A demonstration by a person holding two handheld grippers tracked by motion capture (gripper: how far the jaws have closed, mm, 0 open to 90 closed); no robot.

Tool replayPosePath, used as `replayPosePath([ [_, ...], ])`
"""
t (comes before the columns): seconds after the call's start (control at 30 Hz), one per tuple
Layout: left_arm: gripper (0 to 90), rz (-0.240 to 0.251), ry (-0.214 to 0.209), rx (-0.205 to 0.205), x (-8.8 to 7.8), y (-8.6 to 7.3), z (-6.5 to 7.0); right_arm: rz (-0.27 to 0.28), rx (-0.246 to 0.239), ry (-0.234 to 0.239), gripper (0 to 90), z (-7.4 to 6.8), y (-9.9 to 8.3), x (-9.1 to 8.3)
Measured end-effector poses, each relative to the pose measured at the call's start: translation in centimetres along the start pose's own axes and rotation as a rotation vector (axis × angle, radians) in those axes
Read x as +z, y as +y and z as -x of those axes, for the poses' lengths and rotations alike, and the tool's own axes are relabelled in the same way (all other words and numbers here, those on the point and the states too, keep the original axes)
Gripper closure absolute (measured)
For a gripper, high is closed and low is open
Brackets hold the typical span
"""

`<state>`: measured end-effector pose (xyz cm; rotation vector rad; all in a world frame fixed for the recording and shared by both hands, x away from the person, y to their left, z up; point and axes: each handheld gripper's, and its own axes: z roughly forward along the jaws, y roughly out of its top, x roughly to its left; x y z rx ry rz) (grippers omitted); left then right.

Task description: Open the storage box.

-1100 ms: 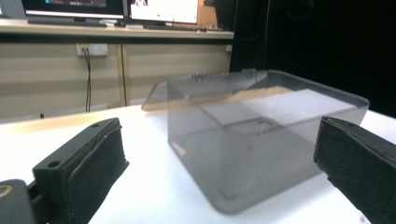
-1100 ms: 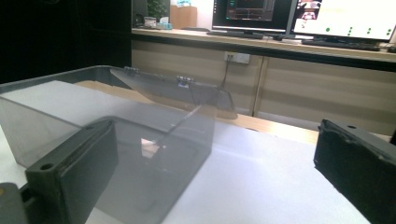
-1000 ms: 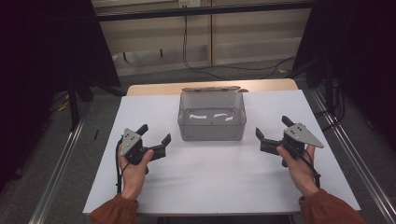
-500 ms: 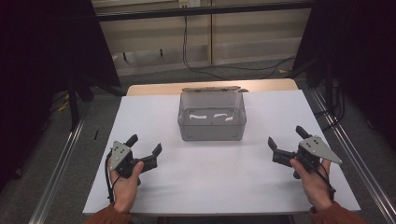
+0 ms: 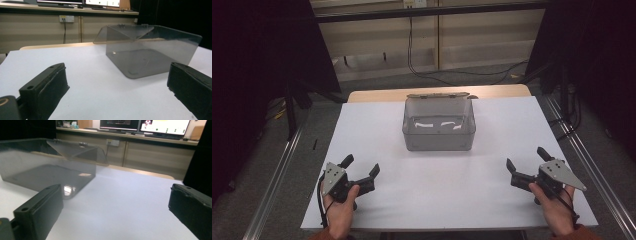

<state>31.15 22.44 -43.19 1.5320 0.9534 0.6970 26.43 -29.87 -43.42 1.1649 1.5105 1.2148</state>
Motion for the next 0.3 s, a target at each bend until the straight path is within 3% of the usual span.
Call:
replayPosePath([
  [0.03,2.5,-0.002,-0.002,0.010,0.08,-0.05,-0.01,-0.004,-0.021,-0.006,0.0,0.09,-0.32,-0.18],
  [0.1,2.5,-0.007,0.006,0.031,0.32,-0.17,0.02,-0.017,-0.011,-0.005,0.0,0.16,-0.82,-0.25],
  [0.23,2.5,-0.007,0.000,0.034,0.29,-0.19,0.08,-0.008,-0.007,-0.011,0.0,0.06,-0.83,0.01],
  [0.3,2.5,-0.001,-0.004,0.015,0.42,-0.09,0.03,-0.005,-0.002,-0.004,0.0,0.04,-0.78,0.12],
])
